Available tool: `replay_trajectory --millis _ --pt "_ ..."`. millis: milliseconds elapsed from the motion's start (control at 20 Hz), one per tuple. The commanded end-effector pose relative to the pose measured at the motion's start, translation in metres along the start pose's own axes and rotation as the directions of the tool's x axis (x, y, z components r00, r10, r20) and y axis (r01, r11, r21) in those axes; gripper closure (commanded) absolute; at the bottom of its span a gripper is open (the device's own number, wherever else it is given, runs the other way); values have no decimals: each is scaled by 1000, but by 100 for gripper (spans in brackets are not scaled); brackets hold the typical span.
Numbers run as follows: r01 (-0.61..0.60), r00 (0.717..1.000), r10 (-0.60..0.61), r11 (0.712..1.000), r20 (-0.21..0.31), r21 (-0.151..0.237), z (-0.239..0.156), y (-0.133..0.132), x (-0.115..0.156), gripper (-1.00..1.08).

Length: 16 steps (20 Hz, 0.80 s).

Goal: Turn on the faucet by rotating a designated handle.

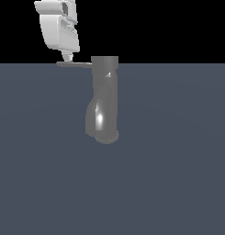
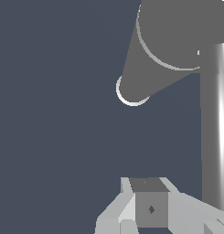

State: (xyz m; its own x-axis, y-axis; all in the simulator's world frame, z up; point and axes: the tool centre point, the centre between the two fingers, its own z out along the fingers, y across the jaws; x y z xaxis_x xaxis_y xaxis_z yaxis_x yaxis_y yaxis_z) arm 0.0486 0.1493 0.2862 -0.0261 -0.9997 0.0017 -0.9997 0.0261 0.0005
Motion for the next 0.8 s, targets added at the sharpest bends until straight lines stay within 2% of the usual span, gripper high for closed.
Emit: replay_trajectory --millis 0,200,750 --pt "-6 1000 6 1000 2 1 1 -1 -1 108" --pt "-5 1000 5 1000 2 0 1 -1 0 108" --pt "-6 1000 6 1000 1 0 1 28 2 108"
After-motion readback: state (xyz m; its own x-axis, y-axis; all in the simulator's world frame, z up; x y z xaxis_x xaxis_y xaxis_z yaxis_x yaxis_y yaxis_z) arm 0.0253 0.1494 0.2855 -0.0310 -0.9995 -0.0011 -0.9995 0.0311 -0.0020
